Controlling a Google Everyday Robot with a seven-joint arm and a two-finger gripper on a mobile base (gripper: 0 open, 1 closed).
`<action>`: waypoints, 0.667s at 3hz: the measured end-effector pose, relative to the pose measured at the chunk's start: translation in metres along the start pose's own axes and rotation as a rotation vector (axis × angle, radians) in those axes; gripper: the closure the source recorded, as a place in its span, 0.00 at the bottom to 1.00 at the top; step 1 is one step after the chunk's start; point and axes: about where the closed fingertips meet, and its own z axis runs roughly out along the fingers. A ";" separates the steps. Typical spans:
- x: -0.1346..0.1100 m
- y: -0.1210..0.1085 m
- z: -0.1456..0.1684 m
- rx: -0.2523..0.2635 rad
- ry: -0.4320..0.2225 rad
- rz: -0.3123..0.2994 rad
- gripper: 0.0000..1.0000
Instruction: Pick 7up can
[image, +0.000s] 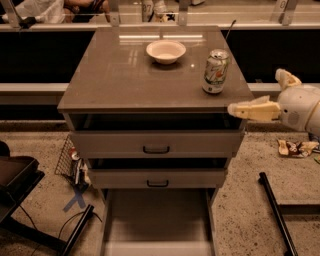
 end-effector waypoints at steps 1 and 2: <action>-0.002 -0.019 0.027 0.002 -0.044 0.026 0.00; -0.004 -0.031 0.054 -0.004 -0.084 0.057 0.00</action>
Offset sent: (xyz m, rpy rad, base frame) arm 0.0981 0.0106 0.0007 0.1589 -0.0444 0.0039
